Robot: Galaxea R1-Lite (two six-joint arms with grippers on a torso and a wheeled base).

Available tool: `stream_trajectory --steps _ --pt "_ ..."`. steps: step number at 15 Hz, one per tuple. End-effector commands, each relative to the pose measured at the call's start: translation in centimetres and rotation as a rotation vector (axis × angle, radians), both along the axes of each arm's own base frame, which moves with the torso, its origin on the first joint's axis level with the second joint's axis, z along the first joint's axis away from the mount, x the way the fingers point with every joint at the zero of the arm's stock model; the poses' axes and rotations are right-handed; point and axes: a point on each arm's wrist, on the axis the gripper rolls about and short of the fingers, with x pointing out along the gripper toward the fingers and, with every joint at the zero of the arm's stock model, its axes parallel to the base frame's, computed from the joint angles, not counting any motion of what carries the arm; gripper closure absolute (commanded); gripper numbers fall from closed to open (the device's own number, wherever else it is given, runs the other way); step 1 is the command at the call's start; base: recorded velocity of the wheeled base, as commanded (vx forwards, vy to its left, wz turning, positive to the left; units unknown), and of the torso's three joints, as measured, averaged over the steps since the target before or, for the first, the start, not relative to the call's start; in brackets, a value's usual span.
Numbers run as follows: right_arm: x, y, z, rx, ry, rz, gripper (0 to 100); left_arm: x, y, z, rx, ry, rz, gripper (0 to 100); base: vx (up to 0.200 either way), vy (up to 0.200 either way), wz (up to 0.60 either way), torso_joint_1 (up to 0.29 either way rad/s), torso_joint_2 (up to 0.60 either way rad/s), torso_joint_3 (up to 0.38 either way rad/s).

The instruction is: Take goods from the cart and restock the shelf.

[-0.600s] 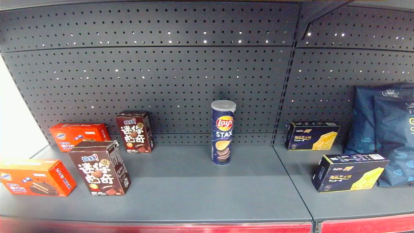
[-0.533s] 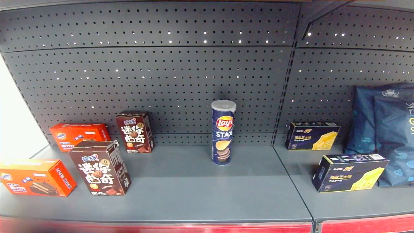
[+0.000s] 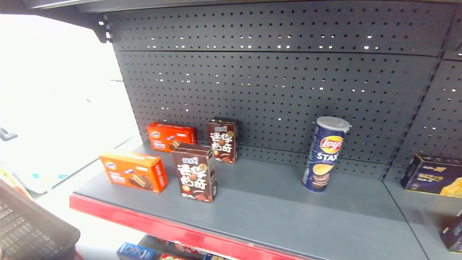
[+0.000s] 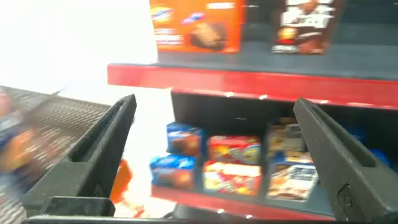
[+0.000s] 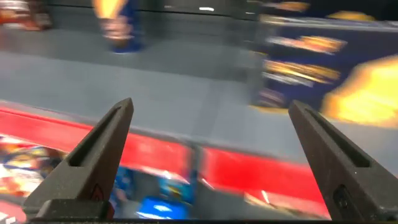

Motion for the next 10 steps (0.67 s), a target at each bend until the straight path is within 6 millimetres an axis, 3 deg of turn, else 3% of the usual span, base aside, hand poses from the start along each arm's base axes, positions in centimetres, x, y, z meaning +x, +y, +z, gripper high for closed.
stream_trajectory --steps 1,10 --pt "0.00 0.00 0.00 0.000 0.000 0.000 0 0.00 0.00 0.00 0.000 0.000 0.000 0 0.000 0.000 0.60 0.002 0.01 0.002" --pt "0.00 0.00 0.00 0.000 0.000 0.000 0 0.00 0.00 0.00 0.000 0.000 0.000 0 0.000 0.000 0.60 0.002 0.00 0.002"
